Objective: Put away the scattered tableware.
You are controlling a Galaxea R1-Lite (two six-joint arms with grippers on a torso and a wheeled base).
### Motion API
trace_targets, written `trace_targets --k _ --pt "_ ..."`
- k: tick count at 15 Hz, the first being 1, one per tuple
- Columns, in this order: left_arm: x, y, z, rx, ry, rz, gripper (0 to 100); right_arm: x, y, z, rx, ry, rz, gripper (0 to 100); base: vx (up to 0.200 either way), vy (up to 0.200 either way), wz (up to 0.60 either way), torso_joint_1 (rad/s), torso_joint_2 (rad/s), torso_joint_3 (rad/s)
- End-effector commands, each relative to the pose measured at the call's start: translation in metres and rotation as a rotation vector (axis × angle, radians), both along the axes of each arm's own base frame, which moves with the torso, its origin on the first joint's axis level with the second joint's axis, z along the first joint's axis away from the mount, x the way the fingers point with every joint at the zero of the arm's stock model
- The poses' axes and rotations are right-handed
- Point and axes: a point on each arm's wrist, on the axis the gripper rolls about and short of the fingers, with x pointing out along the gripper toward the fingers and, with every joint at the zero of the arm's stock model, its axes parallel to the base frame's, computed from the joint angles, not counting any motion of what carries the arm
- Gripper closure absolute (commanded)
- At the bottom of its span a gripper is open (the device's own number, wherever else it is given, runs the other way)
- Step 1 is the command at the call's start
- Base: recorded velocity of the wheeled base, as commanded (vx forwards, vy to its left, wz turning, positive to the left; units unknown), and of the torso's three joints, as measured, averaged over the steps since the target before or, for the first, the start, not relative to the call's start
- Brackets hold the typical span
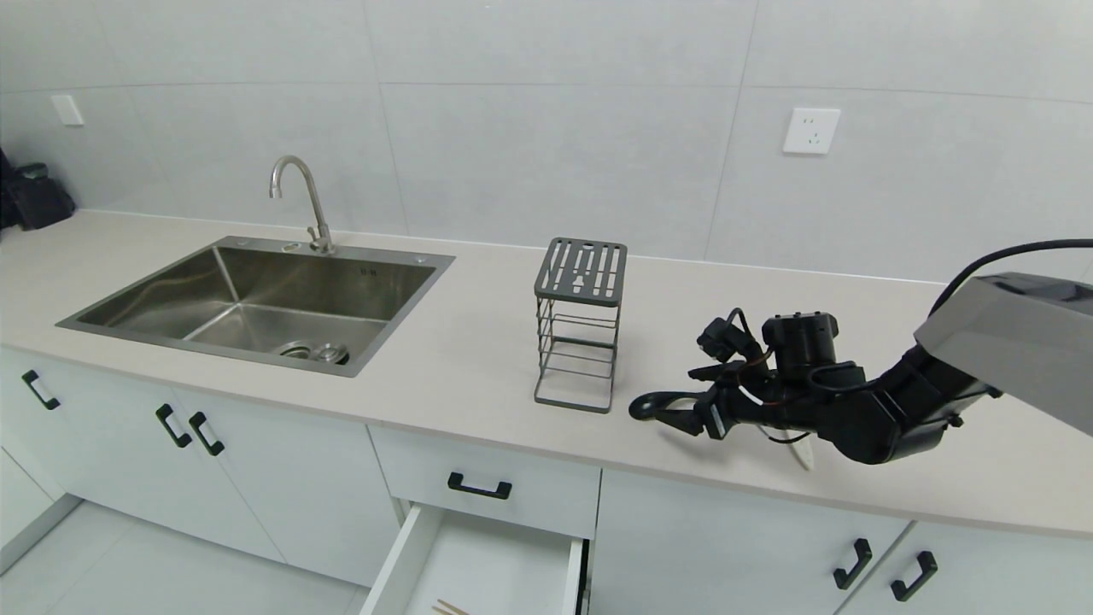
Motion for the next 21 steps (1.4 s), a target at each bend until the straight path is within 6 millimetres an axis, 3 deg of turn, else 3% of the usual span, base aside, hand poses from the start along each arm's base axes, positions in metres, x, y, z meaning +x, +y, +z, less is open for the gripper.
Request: trace_targets --k 1,5,12,15,16,21 --pt "0.0 0.0 0.0 -0.001 0.001 0.0 0 0.006 -0.001 -0.021 -0.001 0.035 0.018 0 0.0 0.0 0.0 0.0 0.0 0.0" --pt "0.0 0.0 0.0 -0.001 0.001 0.0 0 0.017 -0.002 -0.031 0.03 0.043 0.05 0 0.0 0.0 0.0 0.0 0.0 0.0" --pt "0.0 0.0 0.0 -0.001 0.001 0.0 0 0.0 -0.015 -0.042 -0.036 0.085 0.089 0 0.0 0.0 0.0 0.0 0.0 0.0" --pt "0.0 0.0 0.0 -0.001 0.001 0.0 0 -0.007 -0.017 -0.036 -0.049 0.075 0.092 0 0.0 0.0 0.0 0.0 0.0 0.0" --pt "0.0 0.0 0.0 -0.001 0.001 0.0 0 -0.007 -0.018 -0.035 -0.051 0.071 0.086 100 0.0 0.0 0.0 0.0 0.0 0.0" --pt "0.0 0.0 0.0 -0.001 0.001 0.0 0 -0.005 -0.024 -0.035 -0.059 0.061 0.059 100 0.0 0.0 0.0 0.0 0.0 0.0"
